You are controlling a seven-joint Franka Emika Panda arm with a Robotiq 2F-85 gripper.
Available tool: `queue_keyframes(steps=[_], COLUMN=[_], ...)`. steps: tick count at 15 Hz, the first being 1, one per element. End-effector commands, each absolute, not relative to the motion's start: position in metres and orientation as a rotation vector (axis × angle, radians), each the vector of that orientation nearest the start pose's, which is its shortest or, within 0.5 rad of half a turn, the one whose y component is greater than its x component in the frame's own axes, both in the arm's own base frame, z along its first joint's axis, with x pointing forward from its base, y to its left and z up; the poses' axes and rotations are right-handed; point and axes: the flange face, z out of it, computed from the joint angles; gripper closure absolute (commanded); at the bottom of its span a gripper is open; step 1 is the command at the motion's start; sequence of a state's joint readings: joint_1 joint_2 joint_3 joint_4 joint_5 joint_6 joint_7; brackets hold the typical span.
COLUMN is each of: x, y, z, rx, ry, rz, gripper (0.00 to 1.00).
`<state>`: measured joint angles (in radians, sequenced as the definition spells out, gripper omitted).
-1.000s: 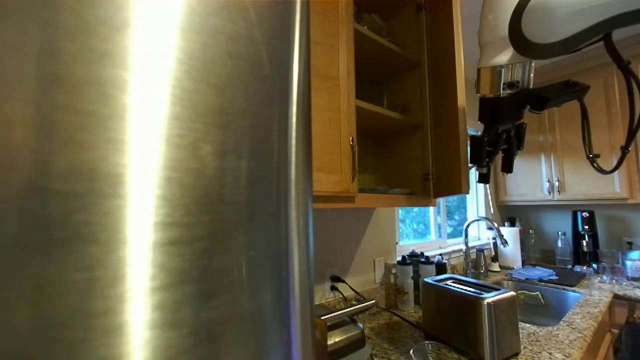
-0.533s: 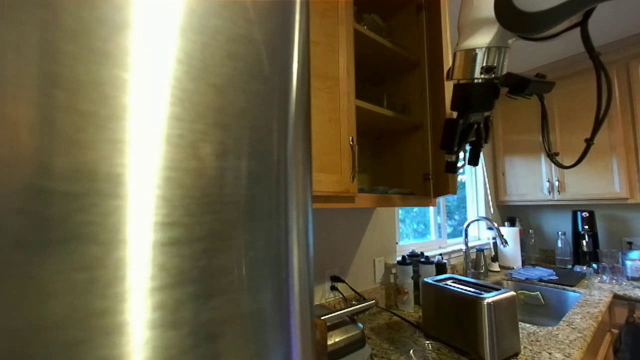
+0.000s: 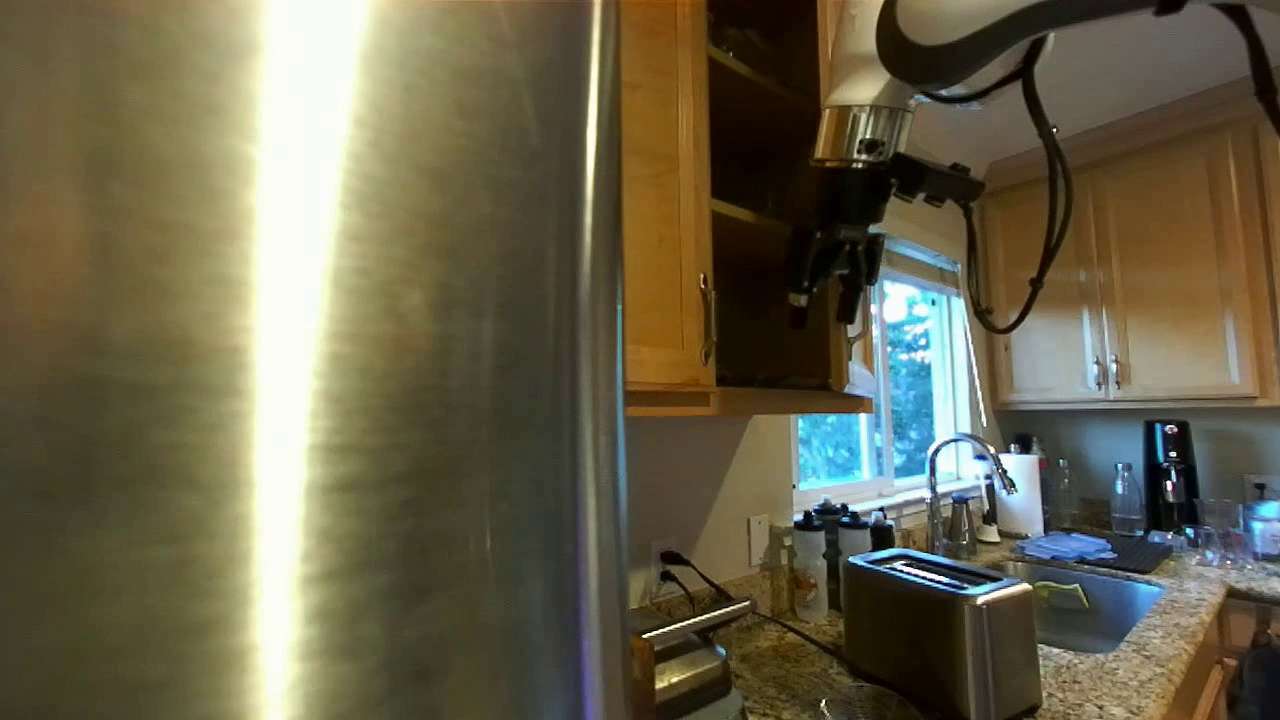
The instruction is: Open the doors of the kitchen cabinet
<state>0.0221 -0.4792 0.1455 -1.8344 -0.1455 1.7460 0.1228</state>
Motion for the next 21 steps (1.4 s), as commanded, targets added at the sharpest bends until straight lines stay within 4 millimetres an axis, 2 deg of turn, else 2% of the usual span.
queue_keyframes(steps=[1,4,6,8,11,15,21], x=[0.433,0.46,0.474,0.486,0.499,0.498,0.47], y=[0.082,0.07,0.07,0.067,0.059,0.058,0.042], z=[0.766,0.773,0.771,0.766,0.753,0.744,0.747], rx=[-3.187,-3.159,-3.186,-3.226,-3.298,-3.376,-3.407], ry=[-0.01,0.06,0.077,0.115,0.216,0.32,0.495], rz=[-0.813,-0.945,-1.028,-1.109,-1.134,-1.108,-1.043], gripper=[0.0,0.0,0.0,0.0,0.0,0.0,0.0])
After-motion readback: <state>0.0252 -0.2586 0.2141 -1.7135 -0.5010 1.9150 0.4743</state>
